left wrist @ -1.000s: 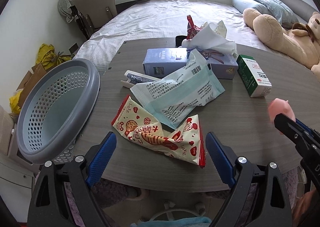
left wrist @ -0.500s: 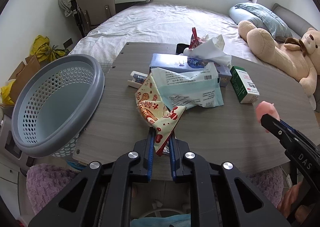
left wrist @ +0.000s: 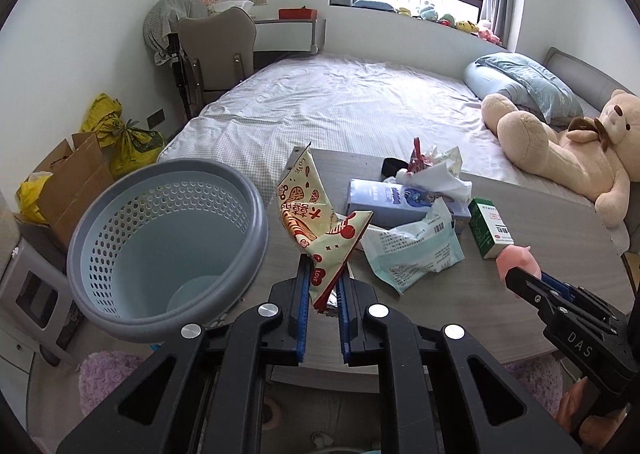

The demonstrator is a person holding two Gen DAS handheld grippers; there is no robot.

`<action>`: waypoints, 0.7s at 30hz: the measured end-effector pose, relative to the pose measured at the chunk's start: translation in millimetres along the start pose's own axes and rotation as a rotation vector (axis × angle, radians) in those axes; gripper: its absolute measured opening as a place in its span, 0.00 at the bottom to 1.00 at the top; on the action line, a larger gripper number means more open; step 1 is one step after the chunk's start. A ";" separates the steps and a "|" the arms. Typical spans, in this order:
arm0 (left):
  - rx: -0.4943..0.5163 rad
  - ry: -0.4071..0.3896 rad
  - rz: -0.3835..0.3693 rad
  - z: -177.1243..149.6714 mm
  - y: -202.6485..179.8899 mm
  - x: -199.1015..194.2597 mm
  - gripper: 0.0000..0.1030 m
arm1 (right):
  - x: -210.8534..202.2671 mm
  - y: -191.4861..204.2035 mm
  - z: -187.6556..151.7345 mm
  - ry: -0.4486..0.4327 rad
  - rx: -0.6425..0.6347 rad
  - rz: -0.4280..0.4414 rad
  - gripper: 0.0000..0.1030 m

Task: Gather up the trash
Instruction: 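Carry wrapper and pig over the basket and open both tools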

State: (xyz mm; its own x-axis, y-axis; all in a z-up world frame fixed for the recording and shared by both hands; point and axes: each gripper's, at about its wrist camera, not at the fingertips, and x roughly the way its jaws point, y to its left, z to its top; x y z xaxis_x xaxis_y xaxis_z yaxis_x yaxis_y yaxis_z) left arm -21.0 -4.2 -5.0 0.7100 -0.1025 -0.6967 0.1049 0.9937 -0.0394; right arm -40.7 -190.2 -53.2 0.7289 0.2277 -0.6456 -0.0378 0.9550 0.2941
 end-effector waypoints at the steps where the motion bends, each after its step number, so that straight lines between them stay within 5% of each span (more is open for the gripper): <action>1: -0.006 -0.008 0.004 0.7 6.7 -2.0 0.12 | 0.9 6.1 2.0 -0.002 -0.009 0.006 0.31; 21: -0.112 0.006 0.080 11.6 130.2 25.3 0.12 | 85.1 156.0 45.3 0.055 -0.221 0.203 0.31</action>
State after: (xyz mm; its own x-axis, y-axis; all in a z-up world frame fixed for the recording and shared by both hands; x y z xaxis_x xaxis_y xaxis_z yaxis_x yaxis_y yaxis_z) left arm 18.7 122.1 -19.4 0.7085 -0.0229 -0.7053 -0.0305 0.9975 -0.0630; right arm 46.3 -30.5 -30.4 0.6534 0.4226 -0.6281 -0.3317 0.9056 0.2643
